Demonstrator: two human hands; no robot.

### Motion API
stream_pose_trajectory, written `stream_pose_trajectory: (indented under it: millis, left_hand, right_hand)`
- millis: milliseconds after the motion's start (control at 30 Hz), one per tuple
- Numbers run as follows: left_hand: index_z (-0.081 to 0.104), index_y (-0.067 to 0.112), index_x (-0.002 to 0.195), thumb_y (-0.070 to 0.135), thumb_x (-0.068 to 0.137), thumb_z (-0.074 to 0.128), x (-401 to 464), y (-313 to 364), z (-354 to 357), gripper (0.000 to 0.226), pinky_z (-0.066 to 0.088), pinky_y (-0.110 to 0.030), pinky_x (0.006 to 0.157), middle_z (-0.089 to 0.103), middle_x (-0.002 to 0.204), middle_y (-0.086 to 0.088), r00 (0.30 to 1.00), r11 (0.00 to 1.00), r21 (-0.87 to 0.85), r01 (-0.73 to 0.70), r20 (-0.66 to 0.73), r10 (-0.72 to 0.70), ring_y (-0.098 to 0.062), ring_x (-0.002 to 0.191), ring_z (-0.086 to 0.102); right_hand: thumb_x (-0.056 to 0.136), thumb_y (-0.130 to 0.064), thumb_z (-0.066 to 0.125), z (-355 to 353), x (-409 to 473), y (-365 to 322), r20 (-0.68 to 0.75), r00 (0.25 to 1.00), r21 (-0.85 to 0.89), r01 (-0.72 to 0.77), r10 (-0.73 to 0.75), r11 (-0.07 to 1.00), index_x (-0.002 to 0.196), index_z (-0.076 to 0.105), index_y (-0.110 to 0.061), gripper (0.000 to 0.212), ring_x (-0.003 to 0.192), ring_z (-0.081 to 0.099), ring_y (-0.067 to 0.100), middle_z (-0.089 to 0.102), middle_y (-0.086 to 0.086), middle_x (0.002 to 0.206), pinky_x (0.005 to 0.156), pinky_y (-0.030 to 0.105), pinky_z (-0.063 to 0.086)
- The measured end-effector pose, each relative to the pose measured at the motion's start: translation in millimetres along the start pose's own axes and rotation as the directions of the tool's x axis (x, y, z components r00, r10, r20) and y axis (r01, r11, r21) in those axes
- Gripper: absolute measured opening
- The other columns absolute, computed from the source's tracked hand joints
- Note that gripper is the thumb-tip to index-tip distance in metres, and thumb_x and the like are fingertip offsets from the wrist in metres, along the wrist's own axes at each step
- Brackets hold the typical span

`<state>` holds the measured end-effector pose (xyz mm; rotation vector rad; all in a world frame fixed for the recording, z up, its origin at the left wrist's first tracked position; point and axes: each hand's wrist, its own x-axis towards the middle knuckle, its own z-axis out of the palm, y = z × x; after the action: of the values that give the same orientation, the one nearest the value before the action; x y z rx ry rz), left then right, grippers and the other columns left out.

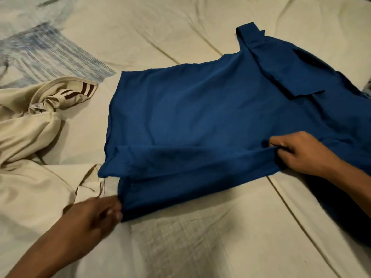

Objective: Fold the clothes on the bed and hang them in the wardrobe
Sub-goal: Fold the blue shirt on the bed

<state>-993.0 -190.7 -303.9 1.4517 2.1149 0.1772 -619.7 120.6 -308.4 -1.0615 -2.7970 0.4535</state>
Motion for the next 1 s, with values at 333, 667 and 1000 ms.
stream_pose_trajectory:
  millis: [333,667,1000]
  left_hand:
    - [0.045,0.026,0.092,0.065,0.080,0.061,44,74,4,0.045,0.047,-0.041,0.072,0.061,0.078,0.009,0.837,0.927,-0.253,0.278,-0.409,-0.363,-0.020,0.076,0.059]
    - [0.052,0.034,0.088,0.059,0.077,0.065,5,107,-9,0.031,0.043,-0.046,0.055,0.040,0.068,0.000,0.702,0.683,-0.677,-0.274,-0.627,-0.339,-0.034,0.061,0.042]
    - [0.050,0.057,0.097,0.063,0.068,0.053,-58,56,16,0.029,0.037,0.005,0.057,0.054,0.090,0.040,0.979,0.985,-0.005,-0.174,-0.107,0.173,0.030,0.077,0.046]
  right_hand:
    - [0.070,-0.030,0.042,-7,-26,-16,-0.072,0.997,0.079,0.013,-0.007,0.997,0.079,0.042,-0.030,0.009,0.062,0.051,0.011,0.052,-0.010,0.070,0.055,0.033,0.041]
    - [0.066,-0.022,0.060,-2,-43,7,-0.101,0.995,-0.207,-0.044,0.024,0.977,0.079,0.043,-0.027,0.022,0.063,0.043,0.019,0.039,-0.014,0.070,0.064,0.033,0.030]
    - [0.051,-0.020,0.071,-7,-59,27,-0.041,0.999,-0.371,-0.044,0.031,0.928,0.078,0.061,-0.017,0.030,0.065,0.058,0.029,0.058,-0.004,0.068,0.064,0.034,0.034]
